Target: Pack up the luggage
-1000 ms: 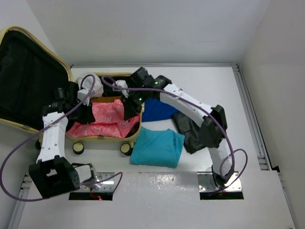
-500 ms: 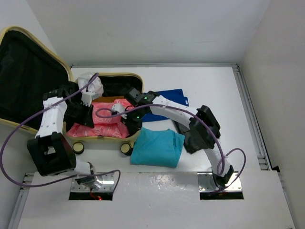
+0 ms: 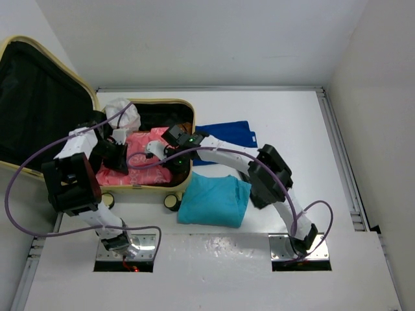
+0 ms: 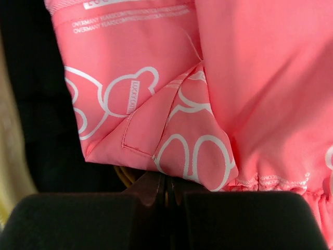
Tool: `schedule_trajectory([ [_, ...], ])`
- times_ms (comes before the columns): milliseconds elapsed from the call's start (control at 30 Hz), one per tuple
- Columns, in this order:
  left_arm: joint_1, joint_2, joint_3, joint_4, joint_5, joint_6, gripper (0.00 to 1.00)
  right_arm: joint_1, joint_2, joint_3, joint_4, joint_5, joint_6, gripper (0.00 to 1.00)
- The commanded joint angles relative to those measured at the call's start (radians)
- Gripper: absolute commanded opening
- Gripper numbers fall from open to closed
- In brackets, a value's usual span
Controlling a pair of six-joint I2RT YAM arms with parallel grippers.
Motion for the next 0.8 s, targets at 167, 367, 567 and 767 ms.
schedule_trajectory([
  [167, 0.009, 0.039, -0.021, 0.204, -0.035, -0.068, 0.15, -0.039, 0.002, -0.019, 0.07, 0.1, -0.054, 0.0],
  [367, 0.009, -0.189, 0.005, 0.215, 0.172, 0.032, 0.59, -0.095, -0.175, -0.062, 0.061, -0.032, 0.032, 0.11],
  [567, 0.009, -0.294, 0.21, 0.252, 0.306, -0.016, 0.82, -0.182, -0.303, 0.06, -0.097, -0.143, 0.21, 0.6],
  [767, -0.165, -0.294, 0.322, 0.166, 0.331, 0.173, 0.87, -0.34, -0.501, -0.117, -0.084, -0.176, 0.49, 0.79],
])
